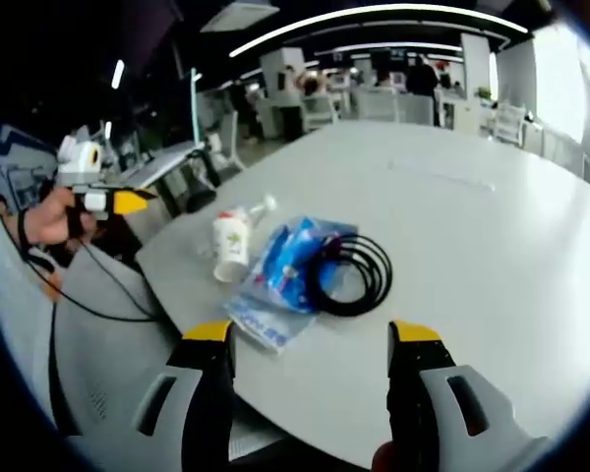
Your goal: Arrange the tabletop items into an orderly group along one side of the table until the central work area is clear of visible clutter.
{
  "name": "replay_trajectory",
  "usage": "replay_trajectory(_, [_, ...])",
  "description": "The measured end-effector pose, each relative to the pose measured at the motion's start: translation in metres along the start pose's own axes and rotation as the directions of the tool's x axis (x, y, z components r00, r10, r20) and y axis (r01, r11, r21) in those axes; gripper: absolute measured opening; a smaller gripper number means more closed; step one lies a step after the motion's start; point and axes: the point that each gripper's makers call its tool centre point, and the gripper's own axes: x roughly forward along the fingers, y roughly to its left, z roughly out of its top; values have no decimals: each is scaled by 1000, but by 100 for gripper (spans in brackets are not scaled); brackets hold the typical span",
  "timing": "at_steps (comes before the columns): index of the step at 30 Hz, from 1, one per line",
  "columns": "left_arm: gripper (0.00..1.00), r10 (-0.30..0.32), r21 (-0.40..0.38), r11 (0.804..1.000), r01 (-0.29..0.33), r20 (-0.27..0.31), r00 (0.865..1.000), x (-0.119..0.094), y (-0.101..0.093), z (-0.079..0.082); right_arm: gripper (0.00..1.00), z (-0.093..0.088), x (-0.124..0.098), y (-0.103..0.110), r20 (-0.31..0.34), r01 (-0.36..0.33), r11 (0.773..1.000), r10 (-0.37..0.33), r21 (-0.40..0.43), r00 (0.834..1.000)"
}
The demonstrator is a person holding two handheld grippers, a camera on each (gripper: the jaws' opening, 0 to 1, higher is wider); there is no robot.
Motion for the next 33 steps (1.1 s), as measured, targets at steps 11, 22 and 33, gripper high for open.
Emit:
replay_trajectory(11, [59,9,-17,1000,-9,-5,1000,0,3,-3,61,2,1,1,5,-2,1000,2,3,1000])
replay_trajectory(22, [58,17,-25,1000,-17,-9,1000,0,6,-4,60,1,2,1,3,-2,1000,2,12,1000])
replay_trajectory(33, [57,17,-31,999,-17,-11,1000,1,8,-5,59,0,4,4,-4,-3,1000,3,15,1000])
